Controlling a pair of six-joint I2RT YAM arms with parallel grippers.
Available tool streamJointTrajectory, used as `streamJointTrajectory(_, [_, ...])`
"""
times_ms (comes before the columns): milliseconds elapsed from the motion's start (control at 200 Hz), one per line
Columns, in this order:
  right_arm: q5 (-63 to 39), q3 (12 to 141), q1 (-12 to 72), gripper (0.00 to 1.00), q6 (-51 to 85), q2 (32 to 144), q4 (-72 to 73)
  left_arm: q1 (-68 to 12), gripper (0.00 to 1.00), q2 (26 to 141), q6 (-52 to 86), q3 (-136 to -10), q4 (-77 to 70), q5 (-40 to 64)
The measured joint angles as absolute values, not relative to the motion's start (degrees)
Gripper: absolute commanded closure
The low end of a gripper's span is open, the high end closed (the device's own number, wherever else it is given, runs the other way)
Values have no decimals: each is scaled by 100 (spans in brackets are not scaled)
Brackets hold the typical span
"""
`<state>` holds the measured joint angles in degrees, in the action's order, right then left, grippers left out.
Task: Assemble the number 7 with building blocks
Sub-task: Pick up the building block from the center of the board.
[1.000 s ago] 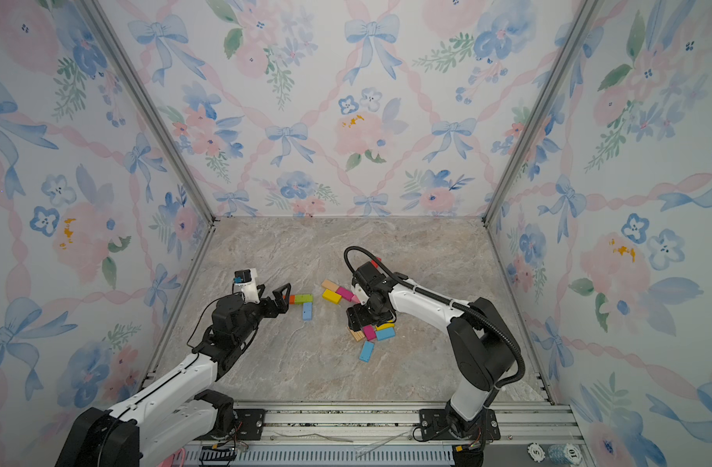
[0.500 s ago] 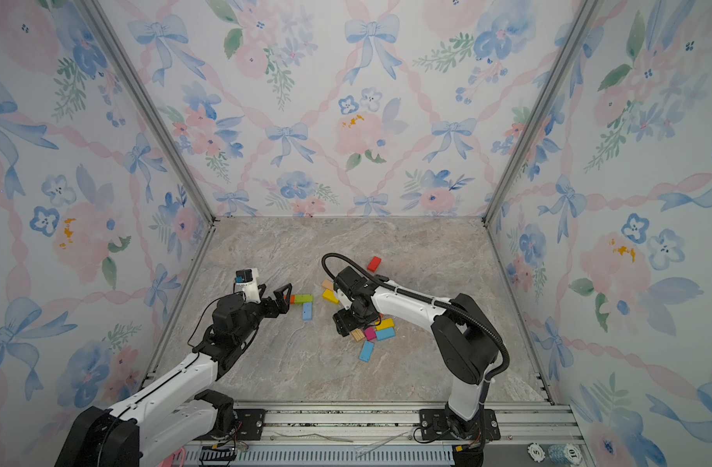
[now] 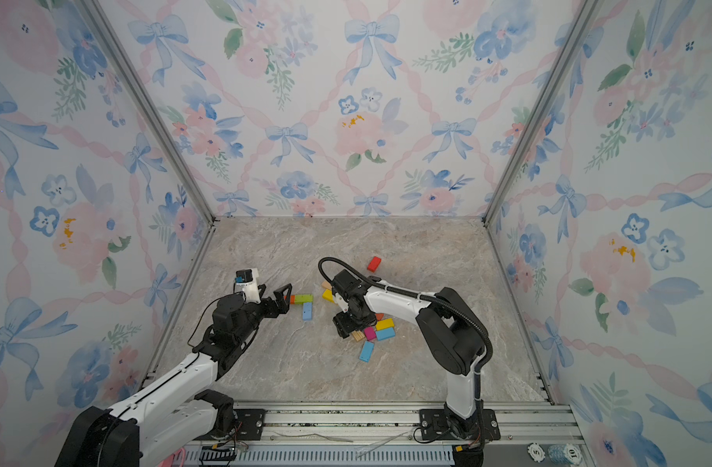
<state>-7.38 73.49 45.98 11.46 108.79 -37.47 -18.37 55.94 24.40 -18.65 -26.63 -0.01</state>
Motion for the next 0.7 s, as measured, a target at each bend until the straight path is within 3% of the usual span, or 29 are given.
streamJointTrajectory(270, [-548, 7258, 4689, 33, 1149, 10877, -3728, -1837, 3, 5594, 2440, -1865, -2648, -1])
streamJointTrajectory(700, [-34, 7159, 4860, 50, 1151, 10877, -3745, -1837, 3, 5594, 2440, -1865, -2648, -1])
